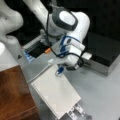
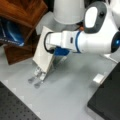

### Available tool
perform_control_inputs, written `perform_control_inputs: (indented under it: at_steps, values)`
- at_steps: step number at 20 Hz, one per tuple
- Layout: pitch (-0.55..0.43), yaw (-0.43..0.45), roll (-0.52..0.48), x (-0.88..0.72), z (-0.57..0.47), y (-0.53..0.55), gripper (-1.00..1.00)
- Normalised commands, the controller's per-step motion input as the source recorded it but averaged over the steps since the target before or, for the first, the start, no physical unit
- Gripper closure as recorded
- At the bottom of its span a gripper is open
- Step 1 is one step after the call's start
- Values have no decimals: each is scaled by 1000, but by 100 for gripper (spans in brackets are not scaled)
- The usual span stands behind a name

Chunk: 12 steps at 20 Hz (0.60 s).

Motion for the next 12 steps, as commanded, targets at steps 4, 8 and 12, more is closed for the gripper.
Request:
perform_control_inputs:
  at_steps: [4,8,12]
  values:
    - [-32,1,-64,-205,-144,11,100]
    - [-69,-29,-52,-200,-81,23,100]
    - [-92,-59,-40,-199,-43,42,100]
